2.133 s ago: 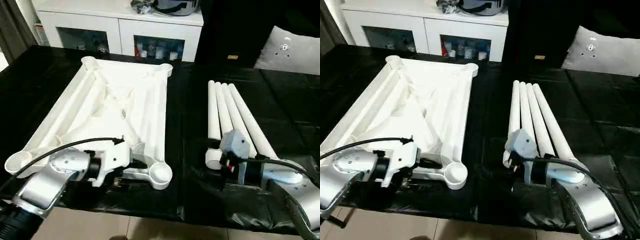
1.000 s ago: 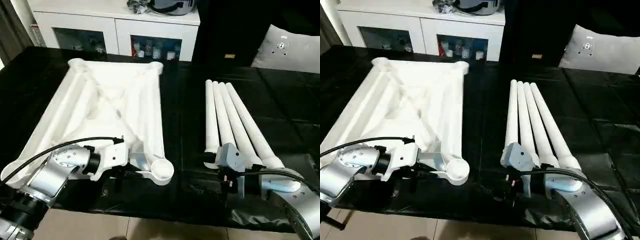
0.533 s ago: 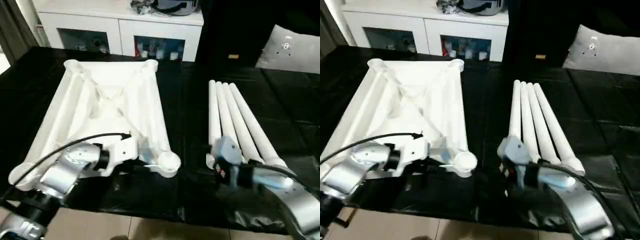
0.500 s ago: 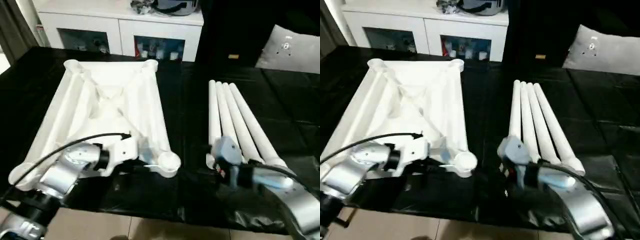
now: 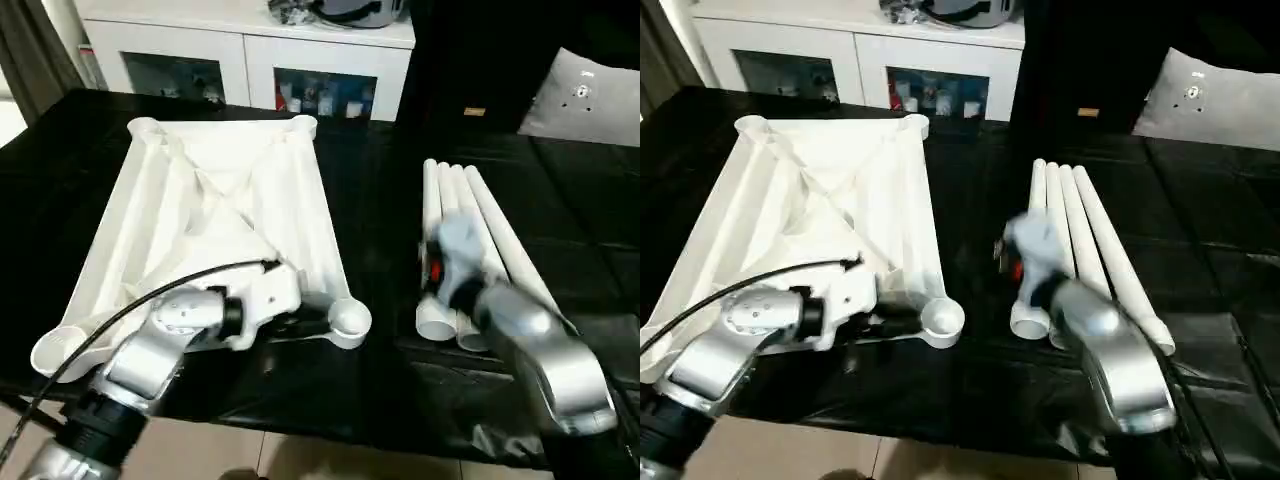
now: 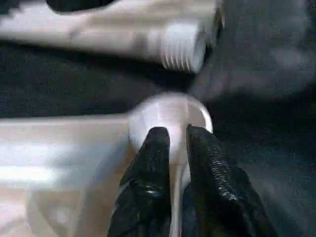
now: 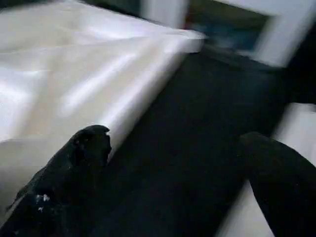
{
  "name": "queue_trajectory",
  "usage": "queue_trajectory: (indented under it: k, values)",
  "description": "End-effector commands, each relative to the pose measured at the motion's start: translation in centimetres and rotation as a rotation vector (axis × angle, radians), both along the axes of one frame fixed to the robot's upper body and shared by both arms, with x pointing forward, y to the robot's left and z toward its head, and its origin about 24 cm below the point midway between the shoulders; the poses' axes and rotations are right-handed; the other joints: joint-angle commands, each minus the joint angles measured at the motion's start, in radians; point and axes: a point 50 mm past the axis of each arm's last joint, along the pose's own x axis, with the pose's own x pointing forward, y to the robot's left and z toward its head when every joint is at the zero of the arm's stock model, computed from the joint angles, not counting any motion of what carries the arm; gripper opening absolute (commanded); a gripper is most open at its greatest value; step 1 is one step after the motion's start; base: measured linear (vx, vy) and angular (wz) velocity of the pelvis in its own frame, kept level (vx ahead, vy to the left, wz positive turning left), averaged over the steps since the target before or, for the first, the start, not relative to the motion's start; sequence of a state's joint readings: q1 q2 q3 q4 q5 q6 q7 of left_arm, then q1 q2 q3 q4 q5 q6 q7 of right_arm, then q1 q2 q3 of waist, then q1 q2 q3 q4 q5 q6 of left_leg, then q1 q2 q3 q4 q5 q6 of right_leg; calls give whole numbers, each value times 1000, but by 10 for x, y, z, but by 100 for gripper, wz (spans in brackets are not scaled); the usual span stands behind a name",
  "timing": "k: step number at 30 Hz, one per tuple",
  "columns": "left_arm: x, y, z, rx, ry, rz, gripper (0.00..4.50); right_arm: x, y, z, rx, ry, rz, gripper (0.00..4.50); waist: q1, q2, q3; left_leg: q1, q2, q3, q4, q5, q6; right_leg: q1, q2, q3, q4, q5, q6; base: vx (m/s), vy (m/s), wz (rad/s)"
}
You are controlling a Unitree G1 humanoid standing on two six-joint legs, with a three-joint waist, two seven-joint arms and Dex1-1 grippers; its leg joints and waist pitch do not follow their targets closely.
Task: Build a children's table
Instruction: Move table base, then pick table leg
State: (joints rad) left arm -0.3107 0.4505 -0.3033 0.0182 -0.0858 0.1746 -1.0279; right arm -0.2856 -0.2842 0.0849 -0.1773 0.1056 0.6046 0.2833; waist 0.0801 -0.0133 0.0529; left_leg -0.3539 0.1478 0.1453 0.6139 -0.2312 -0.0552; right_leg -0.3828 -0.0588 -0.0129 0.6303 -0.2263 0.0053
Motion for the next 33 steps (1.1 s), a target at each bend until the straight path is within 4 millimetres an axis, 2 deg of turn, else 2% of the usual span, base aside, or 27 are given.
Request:
queue_trajectory:
  k: [1,2,3,4,6,8,9,10,12,15,18,19,21,23,26,27,29,33]
  values:
    - [0,3,3,-19,0,38,111,2,-8,-7,-26,49,-83,450,-1,1,-52,4,61,-11,-86,-51,-17,45,-75,42,-61,22,-226,0,0,0]
    - [-1,3,3,-26,0,45,118,3,-9,-7,-22,63,-98,450,1,1,-53,4,61,-11,-87,-48,-14,46,-75,42,-61,19,-218,0,0,0]
    - [-5,5,9,-64,-7,89,126,4,-10,-7,-21,154,-169,450,-1,4,-52,4,60,-13,-88,-45,-18,47,-72,42,-59,22,-220,0,0,0]
    - [-5,5,9,-67,-7,92,126,4,-10,-6,-20,157,-172,450,-1,2,-52,2,61,-15,-90,-44,-19,48,-73,41,-59,19,-221,0,0,0]
    - [-9,7,12,-85,-8,122,148,5,-9,-4,-18,189,-195,450,0,7,-51,6,62,-12,-89,-53,-30,43,-71,41,-60,12,-216,0,0,0]
    - [-12,8,13,-86,-7,132,156,7,-9,-3,-17,202,-210,450,2,8,-50,7,61,-11,-90,-64,-33,42,-70,42,-63,-2,-209,0,0,0]
    - [-16,9,14,-86,-1,144,161,8,-9,-3,-17,218,-231,450,1,7,-50,7,61,-11,-92,-69,-40,43,-70,42,-63,-12,-205,0,0,0]
    - [-20,11,16,-87,2,170,179,10,-11,-3,-14,238,-269,450,2,2,-48,6,61,-11,-94,-76,-42,43,-70,42,-66,-29,-197,0,0,0]
    - [-21,12,16,-90,3,178,192,11,-11,-3,-12,245,-281,450,3,6,-49,7,60,-10,-93,-70,-45,41,-68,42,-65,-30,-194,0,0,0]
    - [-26,14,20,-120,11,221,201,14,-14,-6,3,285,-328,450,2,5,-49,6,60,-10,-94,-70,-56,41,-67,42,-63,-33,-192,0,0,0]
    - [-31,11,22,-148,32,226,243,15,-15,-10,-21,331,-357,450,4,7,-49,8,57,-9,-94,-69,-64,39,-64,41,-64,-29,-183,0,0,0]
    - [-32,10,22,-154,38,227,243,15,-16,-10,-30,342,-365,450,5,7,-49,8,58,-9,-94,-67,-67,39,-64,41,-63,-24,-182,0,0,0]
    - [-33,7,22,-160,45,231,250,17,-16,-13,-16,372,-397,450,4,12,-51,7,55,-9,-93,-59,-76,40,-63,41,-60,-3,-178,0,0,0]
    - [-33,6,22,-149,41,233,273,18,-14,-16,-14,391,-393,450,3,5,-50,5,54,-8,-93,-60,-74,42,-63,42,-63,-5,-173,0,0,0]
    - [-33,6,23,-142,37,235,292,18,-13,-17,-16,395,-387,450,4,7,-51,5,55,-9,-93,-55,-75,42,-63,41,-62,0,-167,0,0,0]
    - [-33,6,23,-133,34,245,292,18,-11,-19,-32,423,-384,450,3,2,-51,5,55,-8,-93,-50,-74,43,-62,40,-62,6,-165,0,0,0]
    - [-34,7,23,-122,33,262,310,17,-9,-23,-19,461,-376,450,3,4,-51,6,55,-10,-93,-47,-74,43,-62,40,-60,6,-165,0,0,0]
    - [-35,8,22,-113,33,273,310,17,-6,-27,11,508,-364,450,5,2,-51,5,55,-9,-92,-43,-68,43,-65,41,-61,0,-166,0,0,0]
